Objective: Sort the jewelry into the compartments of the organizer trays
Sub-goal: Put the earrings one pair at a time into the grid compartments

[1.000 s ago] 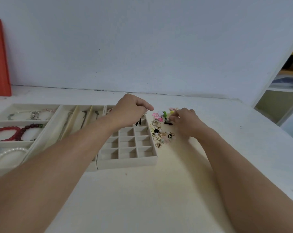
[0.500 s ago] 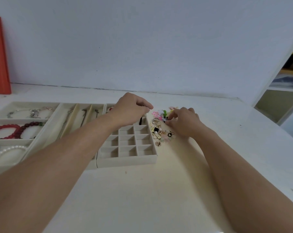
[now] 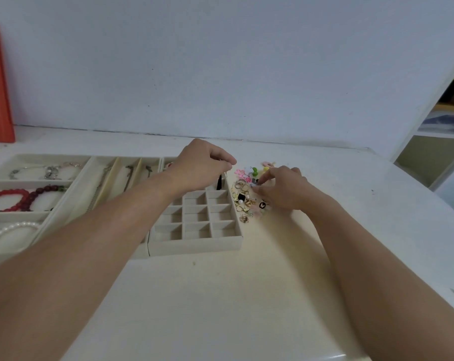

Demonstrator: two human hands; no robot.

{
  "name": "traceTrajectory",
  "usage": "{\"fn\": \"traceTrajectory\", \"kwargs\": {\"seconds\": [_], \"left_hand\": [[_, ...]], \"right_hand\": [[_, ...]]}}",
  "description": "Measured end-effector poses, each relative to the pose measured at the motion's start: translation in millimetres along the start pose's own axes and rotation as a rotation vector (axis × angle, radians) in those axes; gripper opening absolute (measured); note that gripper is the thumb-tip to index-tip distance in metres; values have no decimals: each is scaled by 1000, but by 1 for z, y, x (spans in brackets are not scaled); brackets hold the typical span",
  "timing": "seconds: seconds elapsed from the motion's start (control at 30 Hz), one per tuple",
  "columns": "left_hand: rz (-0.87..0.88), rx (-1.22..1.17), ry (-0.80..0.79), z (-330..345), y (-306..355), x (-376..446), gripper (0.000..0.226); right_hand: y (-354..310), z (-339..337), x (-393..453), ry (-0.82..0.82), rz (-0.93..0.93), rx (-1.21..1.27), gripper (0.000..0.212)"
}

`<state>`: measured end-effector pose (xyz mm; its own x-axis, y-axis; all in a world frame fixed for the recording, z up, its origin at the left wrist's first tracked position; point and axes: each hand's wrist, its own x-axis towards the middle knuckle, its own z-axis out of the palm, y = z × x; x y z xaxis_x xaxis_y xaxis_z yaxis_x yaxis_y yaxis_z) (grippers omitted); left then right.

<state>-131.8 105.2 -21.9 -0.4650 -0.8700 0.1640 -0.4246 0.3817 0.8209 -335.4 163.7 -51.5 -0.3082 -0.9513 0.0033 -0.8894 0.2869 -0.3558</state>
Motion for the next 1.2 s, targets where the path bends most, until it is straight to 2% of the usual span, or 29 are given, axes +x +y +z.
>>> {"fn": "traceTrajectory", "kwargs": {"seconds": [0.07,0.23,0.37,0.47,0.53,0.63,0.77,0.87,0.97,1.2], "left_hand": [[7,-2,-5,0,0,0,17],[4,4,-1,-1,0,0,17],[0,-2,9,-2,1,1,18],[-3,-2,4,-3,2,1,18],[-4,0,8,-3,2,1,17],[-8,-8,22,-4,3,1,17],[15,-9,46,-4,3,2,16],[27,-32,67,-4,4,2,14],[53,-57,80,-5,8,1,13],[111,-16,-16,-20,13,-6,12]], "right_hand": [[-1,7,2,52,-14,-71,36],[-2,11,7,127,-56,-169,32],[4,11,8,154,-50,-149,28],[9,9,10,240,-57,-110,28],[8,6,10,294,-63,-24,28],[0,-4,3,350,-71,298,25],[-11,-14,-11,411,-115,550,11],[-19,-19,-17,389,-148,682,5],[-28,-22,-23,266,-202,811,7],[-48,-23,-25,36,-258,1066,11]]}}
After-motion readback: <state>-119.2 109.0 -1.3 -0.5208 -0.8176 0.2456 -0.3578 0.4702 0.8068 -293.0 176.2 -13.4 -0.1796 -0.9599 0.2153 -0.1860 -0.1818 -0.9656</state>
